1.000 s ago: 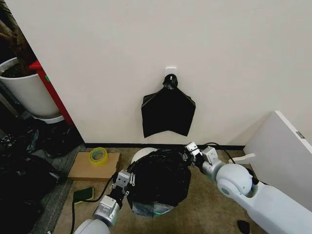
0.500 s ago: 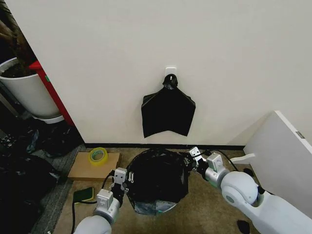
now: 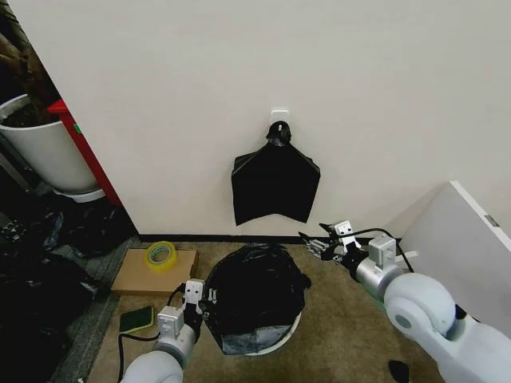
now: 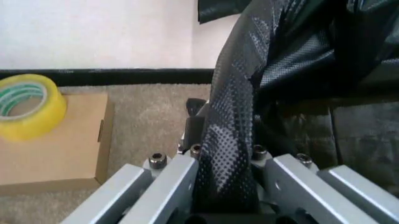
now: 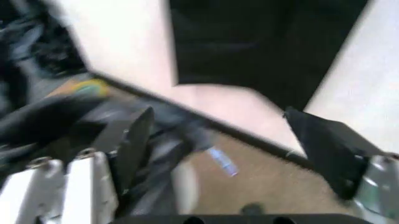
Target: Place the garbage bag over the trash bin.
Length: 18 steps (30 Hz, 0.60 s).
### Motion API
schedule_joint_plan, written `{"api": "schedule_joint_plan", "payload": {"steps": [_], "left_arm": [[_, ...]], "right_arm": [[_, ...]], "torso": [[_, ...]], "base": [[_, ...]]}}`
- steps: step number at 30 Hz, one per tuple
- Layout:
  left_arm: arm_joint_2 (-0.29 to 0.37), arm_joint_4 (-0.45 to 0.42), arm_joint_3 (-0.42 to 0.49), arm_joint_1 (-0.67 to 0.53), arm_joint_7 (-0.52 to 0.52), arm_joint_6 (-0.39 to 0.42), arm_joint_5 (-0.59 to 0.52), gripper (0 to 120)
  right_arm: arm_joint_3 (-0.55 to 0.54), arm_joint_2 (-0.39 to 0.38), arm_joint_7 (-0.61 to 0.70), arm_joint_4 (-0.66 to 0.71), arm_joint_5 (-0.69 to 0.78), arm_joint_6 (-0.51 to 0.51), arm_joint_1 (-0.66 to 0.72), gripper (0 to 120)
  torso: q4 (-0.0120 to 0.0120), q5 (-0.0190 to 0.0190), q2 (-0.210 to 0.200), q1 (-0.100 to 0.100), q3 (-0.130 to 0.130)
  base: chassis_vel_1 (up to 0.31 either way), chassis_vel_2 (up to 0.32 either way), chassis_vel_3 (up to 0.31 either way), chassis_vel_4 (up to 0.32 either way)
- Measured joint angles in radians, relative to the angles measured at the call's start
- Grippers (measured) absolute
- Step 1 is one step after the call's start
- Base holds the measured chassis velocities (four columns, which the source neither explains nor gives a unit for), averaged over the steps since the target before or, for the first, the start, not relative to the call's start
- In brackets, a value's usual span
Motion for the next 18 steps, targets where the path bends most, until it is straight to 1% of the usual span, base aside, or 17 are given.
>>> {"api": "schedule_joint_plan", "payload": {"steps": [2,3,4,6,7,8,9,10,11,13,14,15,16,18], "left_arm": [[-0.008,0.000,0.003,-0.002,-0.013,0.010,-0.007,1],[-0.011,-0.002,0.004,-0.003,-0.016,0.013,-0.010,1],[-0.011,-0.002,0.004,-0.003,-0.016,0.013,-0.010,1],[-0.014,-0.007,0.005,-0.001,-0.018,0.015,-0.013,1],[-0.014,-0.007,0.005,-0.001,-0.018,0.015,-0.013,1],[-0.014,-0.009,0.006,0.000,-0.018,0.016,-0.013,1],[-0.014,-0.012,0.006,0.002,-0.018,0.016,-0.013,1],[-0.014,-0.015,0.005,0.004,-0.019,0.016,-0.013,1],[-0.014,-0.015,0.005,0.004,-0.019,0.016,-0.013,1],[-0.014,-0.018,0.004,0.006,-0.019,0.016,-0.014,1],[-0.014,-0.018,0.004,0.006,-0.019,0.016,-0.015,1],[-0.015,-0.019,0.003,0.006,-0.019,0.016,-0.015,1],[-0.015,-0.019,0.003,0.006,-0.019,0.016,-0.015,1],[-0.016,-0.019,0.003,0.005,-0.019,0.016,-0.015,1]], "right_arm": [[-0.051,0.029,0.015,0.056,-0.071,-0.037,-0.055,93],[-0.076,0.045,0.009,0.067,-0.123,-0.046,-0.078,95],[-0.076,0.045,0.009,0.067,-0.123,-0.046,-0.078,95],[-0.104,0.068,-0.014,0.063,-0.212,-0.041,-0.100,88],[-0.104,0.068,-0.014,0.063,-0.212,-0.041,-0.100,88],[-0.111,0.074,-0.017,0.055,-0.236,-0.037,-0.101,84],[-0.116,0.079,-0.019,0.043,-0.265,-0.034,-0.101,78],[-0.117,0.079,-0.019,0.036,-0.277,-0.036,-0.099,73],[-0.117,0.079,-0.019,0.036,-0.277,-0.036,-0.099,73],[-0.119,0.079,-0.018,0.031,-0.281,-0.046,-0.103,63],[-0.120,0.079,-0.017,0.031,-0.282,-0.047,-0.106,59],[-0.120,0.080,-0.014,0.029,-0.288,-0.051,-0.112,52],[-0.120,0.080,-0.014,0.029,-0.288,-0.051,-0.112,52],[-0.118,0.083,-0.008,0.027,-0.302,-0.052,-0.126,45]], "torso": [[0.0000,0.0002,0.000,0.000,0.000],[0.0000,0.0001,0.000,0.000,0.000],[0.0000,0.0001,0.000,0.000,0.000],[-0.0001,0.0003,0.000,0.000,0.000],[-0.0001,0.0003,0.000,0.000,0.000],[0.0000,0.0002,0.000,0.000,0.000],[0.0002,0.0003,0.000,0.000,0.000],[0.0002,0.0002,0.000,0.000,0.000],[0.0002,0.0002,0.000,0.000,0.000],[0.0002,0.0003,0.000,0.000,0.000],[0.0002,0.0002,0.000,0.000,0.000],[0.0002,0.0002,0.000,0.000,0.000],[0.0002,0.0002,0.000,0.000,0.000],[0.0002,0.0003,0.000,0.000,0.000]], "base": [[0.000,0.000,0.000,0.000],[0.000,0.000,0.000,0.000],[0.000,0.000,0.000,0.000],[0.000,0.000,0.000,0.000],[0.000,0.000,0.000,0.000],[0.000,0.000,0.000,0.000],[0.000,0.000,0.000,0.000],[0.000,0.000,0.000,0.000],[0.000,0.000,0.000,0.000],[0.000,0.000,0.000,0.000],[0.000,0.000,0.000,0.000],[0.000,0.000,0.000,0.000],[0.000,0.000,0.000,0.000],[0.000,0.000,0.000,0.000]]}}
